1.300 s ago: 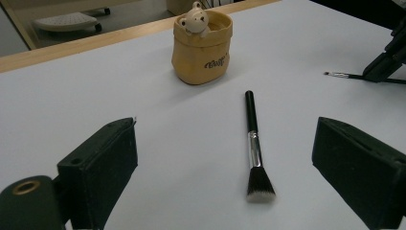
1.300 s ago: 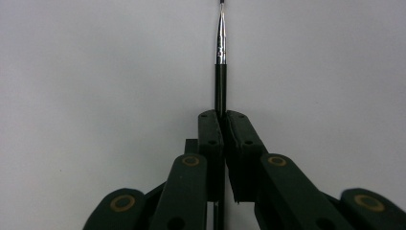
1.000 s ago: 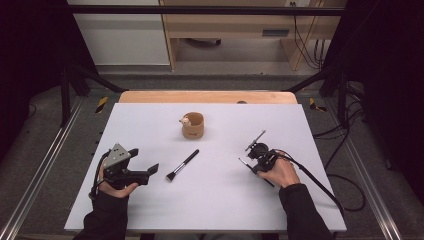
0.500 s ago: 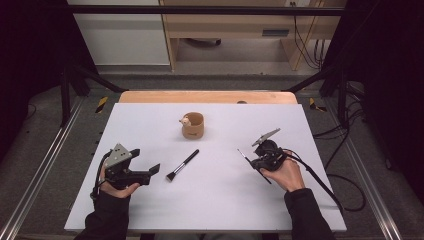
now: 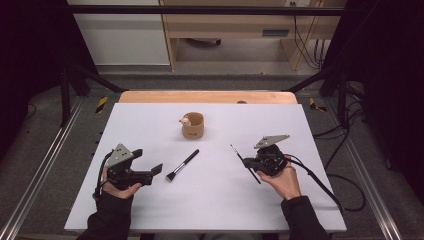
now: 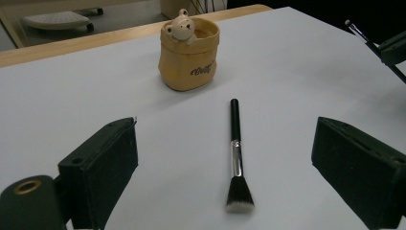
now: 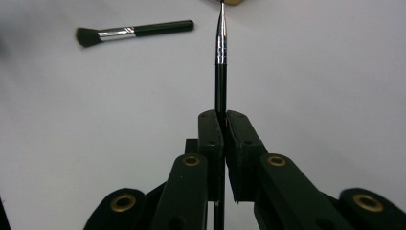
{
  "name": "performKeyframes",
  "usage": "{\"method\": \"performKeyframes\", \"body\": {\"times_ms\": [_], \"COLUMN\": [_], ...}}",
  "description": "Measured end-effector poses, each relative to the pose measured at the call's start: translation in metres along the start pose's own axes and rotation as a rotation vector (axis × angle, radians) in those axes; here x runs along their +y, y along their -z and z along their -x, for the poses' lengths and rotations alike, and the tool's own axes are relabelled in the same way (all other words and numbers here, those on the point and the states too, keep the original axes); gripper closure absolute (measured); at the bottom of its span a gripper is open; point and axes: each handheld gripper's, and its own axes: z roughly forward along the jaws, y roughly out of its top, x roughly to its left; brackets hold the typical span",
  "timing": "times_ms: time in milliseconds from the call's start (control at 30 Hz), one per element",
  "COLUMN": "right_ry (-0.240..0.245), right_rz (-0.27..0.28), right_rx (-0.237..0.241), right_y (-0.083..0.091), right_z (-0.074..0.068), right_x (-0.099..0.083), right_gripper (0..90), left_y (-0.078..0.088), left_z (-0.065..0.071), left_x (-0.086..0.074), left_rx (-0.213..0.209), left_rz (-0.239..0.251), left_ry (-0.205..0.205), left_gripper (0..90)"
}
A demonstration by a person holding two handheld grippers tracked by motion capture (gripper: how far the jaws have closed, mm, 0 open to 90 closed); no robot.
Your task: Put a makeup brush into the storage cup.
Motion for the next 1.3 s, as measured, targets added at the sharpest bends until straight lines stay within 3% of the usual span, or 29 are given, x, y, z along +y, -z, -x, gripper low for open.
{"method": "performKeyframes", "body": {"times_ms": [167,500,800,1300], "right_ry": [-0.001,0.009,-0.001,-0.013], "right_rz": [0.045,0.133,0.181,0.265], "right_rx": [0.030,0.043,0.078,0.096], "right_y": [0.003,0.005,0.004,0.005], "right_z": [-0.004,-0.010,-0.014,-0.016], "right_x": [-0.001,-0.006,-0.006,-0.005], "right_gripper": [85.8,85.8,85.8,85.8], "left_y": [-0.001,-0.003,-0.007,-0.014], "left_z": [0.005,0.010,0.020,0.030], "left_x": [0.002,0.004,0.008,0.015], "left_rx": [-0.004,-0.021,-0.048,-0.073], "left_rz": [0.005,0.017,0.031,0.056], "left_ry": [0.008,0.013,0.012,0.021], "left_gripper": [7.7,7.9,8.1,8.5]}}
